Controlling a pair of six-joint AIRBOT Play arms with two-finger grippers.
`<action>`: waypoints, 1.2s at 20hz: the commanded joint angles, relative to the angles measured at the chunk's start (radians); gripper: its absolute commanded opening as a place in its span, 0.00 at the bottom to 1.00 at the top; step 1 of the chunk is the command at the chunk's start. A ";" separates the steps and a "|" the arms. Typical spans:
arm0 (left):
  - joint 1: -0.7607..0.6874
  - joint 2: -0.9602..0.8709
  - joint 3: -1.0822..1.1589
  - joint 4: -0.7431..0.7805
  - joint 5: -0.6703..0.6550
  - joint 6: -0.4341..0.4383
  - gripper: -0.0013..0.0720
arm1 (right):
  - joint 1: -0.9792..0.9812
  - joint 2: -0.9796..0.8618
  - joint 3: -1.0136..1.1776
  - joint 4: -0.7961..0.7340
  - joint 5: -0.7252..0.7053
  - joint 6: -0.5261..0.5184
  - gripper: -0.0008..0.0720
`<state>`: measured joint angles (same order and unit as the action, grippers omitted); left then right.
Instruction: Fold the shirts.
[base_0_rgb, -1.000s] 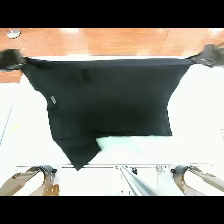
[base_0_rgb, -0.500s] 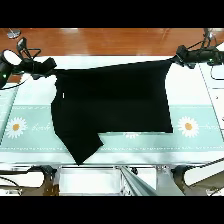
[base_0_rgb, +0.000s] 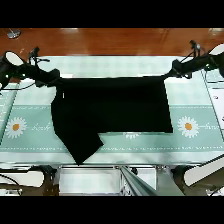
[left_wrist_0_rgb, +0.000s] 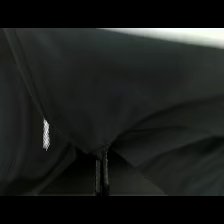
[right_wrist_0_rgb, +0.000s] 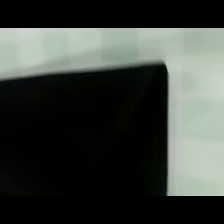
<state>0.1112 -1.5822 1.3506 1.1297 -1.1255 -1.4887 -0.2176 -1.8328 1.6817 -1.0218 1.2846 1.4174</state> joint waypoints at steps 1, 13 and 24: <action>0.009 -0.029 -0.022 0.024 -0.107 0.037 0.04 | 0.027 -0.001 -0.075 -0.164 0.041 0.071 0.05; 0.138 0.194 -0.196 0.206 -0.415 0.015 0.98 | -0.182 0.321 -0.239 -0.195 0.109 0.080 0.87; 0.308 0.567 -0.935 -0.236 -0.116 0.171 0.98 | -0.219 0.763 -1.129 0.296 -0.195 -0.237 0.86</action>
<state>0.4248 -1.0508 0.4988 0.9249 -1.2728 -1.3464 -0.4328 -1.1267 0.6510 -0.8093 1.1194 1.2259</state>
